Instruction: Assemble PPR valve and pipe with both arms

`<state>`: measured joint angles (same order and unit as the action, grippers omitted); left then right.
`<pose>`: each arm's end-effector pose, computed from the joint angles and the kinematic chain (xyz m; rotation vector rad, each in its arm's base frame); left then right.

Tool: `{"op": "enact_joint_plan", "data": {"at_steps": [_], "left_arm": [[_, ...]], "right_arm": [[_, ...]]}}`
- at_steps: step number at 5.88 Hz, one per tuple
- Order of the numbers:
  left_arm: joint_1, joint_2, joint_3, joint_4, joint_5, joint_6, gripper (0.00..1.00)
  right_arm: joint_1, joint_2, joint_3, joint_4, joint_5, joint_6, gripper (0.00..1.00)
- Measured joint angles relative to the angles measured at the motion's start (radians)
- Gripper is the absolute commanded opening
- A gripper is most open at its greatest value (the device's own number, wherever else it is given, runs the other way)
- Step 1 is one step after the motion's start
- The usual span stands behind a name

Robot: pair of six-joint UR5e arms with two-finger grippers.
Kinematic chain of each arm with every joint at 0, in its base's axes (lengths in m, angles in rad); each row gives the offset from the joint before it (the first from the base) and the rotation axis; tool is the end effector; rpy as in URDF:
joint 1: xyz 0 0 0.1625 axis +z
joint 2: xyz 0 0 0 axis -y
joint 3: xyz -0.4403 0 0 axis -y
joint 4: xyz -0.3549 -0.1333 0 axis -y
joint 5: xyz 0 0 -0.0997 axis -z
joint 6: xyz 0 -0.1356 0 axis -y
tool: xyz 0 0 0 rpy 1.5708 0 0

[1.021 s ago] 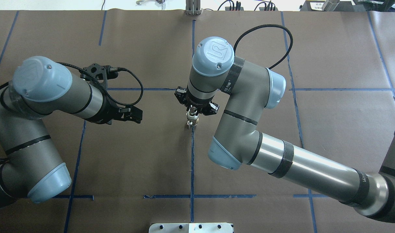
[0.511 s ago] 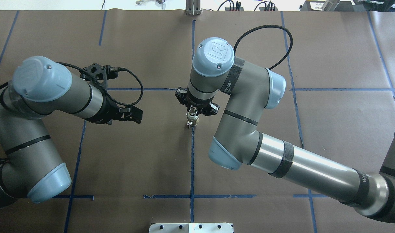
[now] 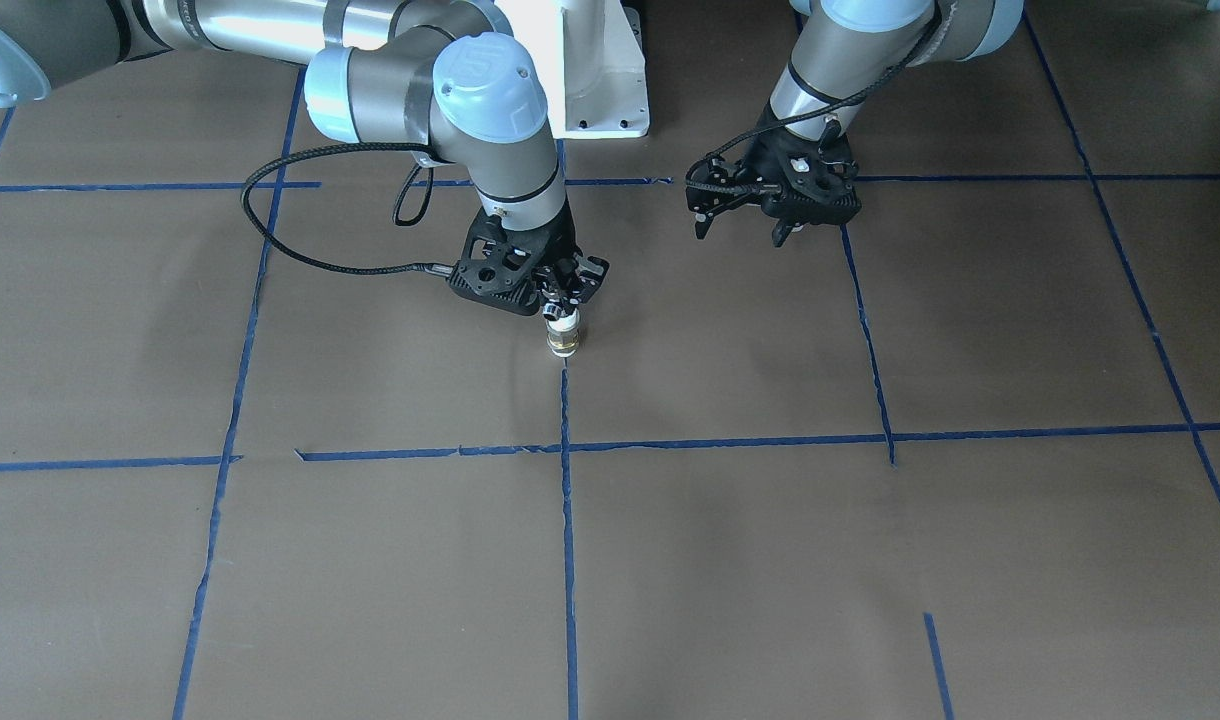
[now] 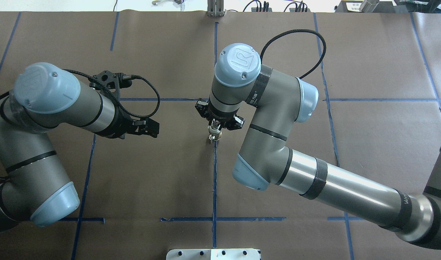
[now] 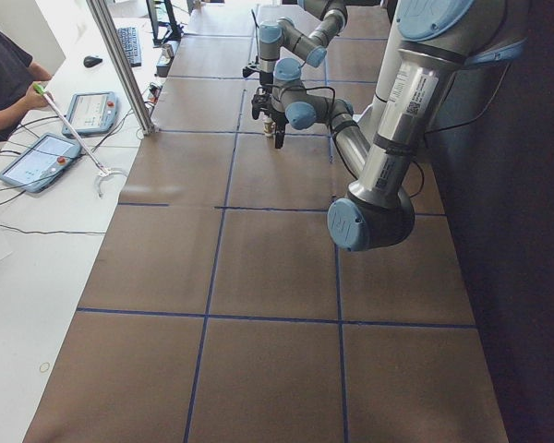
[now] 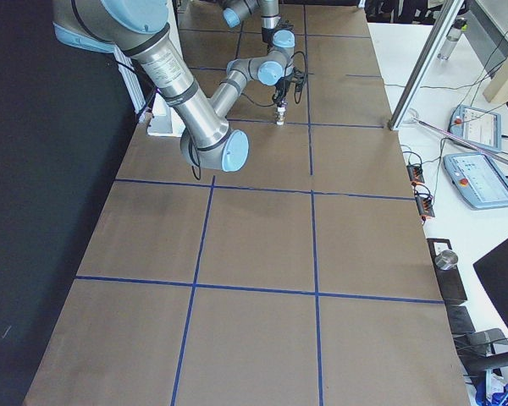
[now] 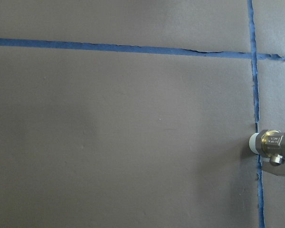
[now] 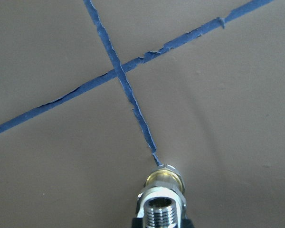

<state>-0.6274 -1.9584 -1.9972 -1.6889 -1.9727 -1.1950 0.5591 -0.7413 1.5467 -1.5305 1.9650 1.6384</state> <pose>0.4141 -0.3994 0.3065 0.1154 0.9834 -0.0435 -0.5762 -0.4563 0.2123 -0.1572 -0.9054 0.4158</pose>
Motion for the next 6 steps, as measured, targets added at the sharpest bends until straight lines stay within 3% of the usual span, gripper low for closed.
{"op": "enact_joint_plan", "data": {"at_steps": [2, 4, 6], "left_arm": [[0.000, 0.000, 0.000, 0.000, 0.000, -0.001, 0.99], [0.000, 0.000, 0.000, 0.000, 0.000, 0.000, 0.99], [-0.001, 0.001, -0.003, 0.000, 0.000, 0.000, 0.99]], "right_arm": [[-0.001, 0.000, -0.002, 0.001, 0.000, 0.000, 0.59], [0.000, 0.000, 0.001, 0.002, -0.001, 0.000, 1.00], [0.003, -0.016, 0.063, 0.003, -0.029, -0.001, 1.00]]}}
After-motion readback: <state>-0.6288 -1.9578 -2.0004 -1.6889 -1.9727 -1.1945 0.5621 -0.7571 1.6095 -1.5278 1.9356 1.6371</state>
